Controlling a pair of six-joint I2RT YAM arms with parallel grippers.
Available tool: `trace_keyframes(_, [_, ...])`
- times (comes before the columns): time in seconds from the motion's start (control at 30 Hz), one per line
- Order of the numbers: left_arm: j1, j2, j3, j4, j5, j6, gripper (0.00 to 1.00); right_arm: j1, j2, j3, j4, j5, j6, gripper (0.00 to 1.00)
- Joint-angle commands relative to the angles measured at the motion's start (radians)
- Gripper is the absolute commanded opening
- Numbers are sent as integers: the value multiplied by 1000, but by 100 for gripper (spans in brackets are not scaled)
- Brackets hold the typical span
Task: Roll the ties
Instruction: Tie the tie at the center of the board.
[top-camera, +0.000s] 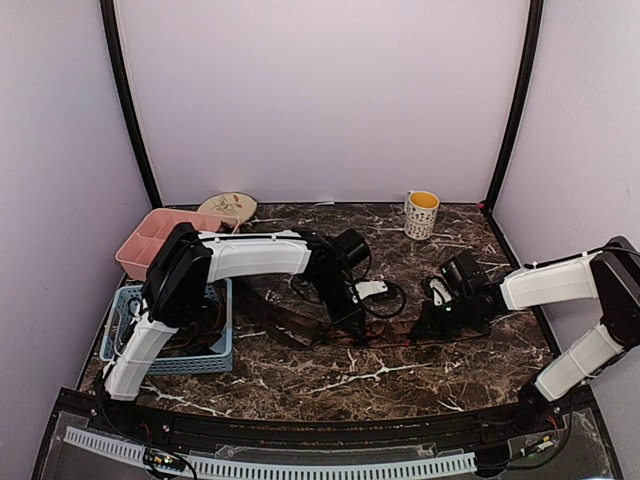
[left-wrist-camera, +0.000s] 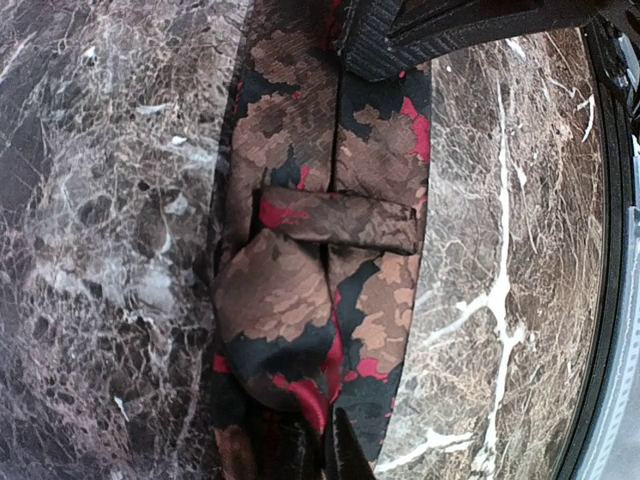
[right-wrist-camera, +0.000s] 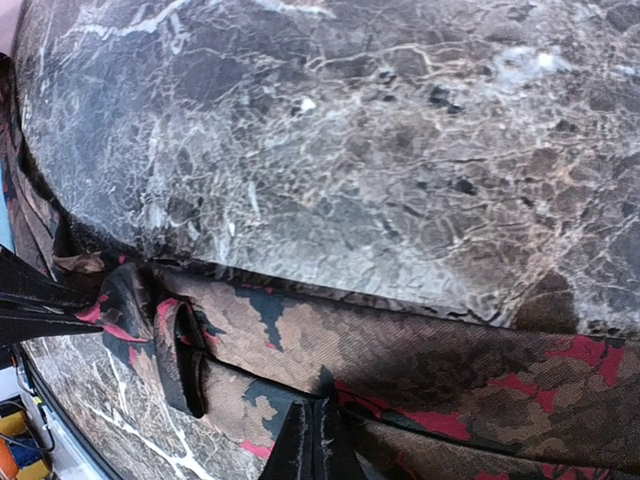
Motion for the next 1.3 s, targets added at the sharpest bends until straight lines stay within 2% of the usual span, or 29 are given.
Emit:
trace_keyframes(0.0, [-7, -8, 45, -83, -10, 1, 3, -4, -35, -17, 53, -36, 22, 2])
trace_keyframes(0.1, [-7, -23, 54, -95, -18, 0, 3, -3, -75, -23, 98, -88, 41, 7])
trace_keyframes(0.17, [-7, -51, 28, -78, -14, -7, 3, -3, -113, -37, 144, -127, 73, 17])
trace_keyframes(0.23, [-7, -96, -24, -20, 6, -12, 3, -3, -145, -53, 193, -161, 111, 27])
trace_keyframes(0.37, [-7, -207, -165, 138, 29, -32, 3, -3, -165, -85, 317, -241, 199, 38])
trace_keyframes(0.63, [-7, -416, -418, 434, 39, -51, 4, -3, -175, -98, 437, -305, 305, 48])
trace_keyframes(0.87, [-7, -456, -442, 480, 42, -58, 4, 15, -214, -71, 519, -360, 360, 56])
trace_keyframes(0.97, [-7, -467, -456, 505, 42, -67, 4, 33, -209, -54, 525, -364, 363, 55])
trace_keyframes(1.03, [-7, -474, -463, 518, 40, -68, 4, 43, -202, -50, 531, -365, 365, 49])
trace_keyframes(1.2, [-7, -543, -574, 657, 48, -75, 4, 45, -184, -57, 552, -365, 375, 11])
trace_keyframes(1.27, [-7, -584, -631, 735, 52, -81, 4, 46, -173, -62, 562, -364, 380, 1])
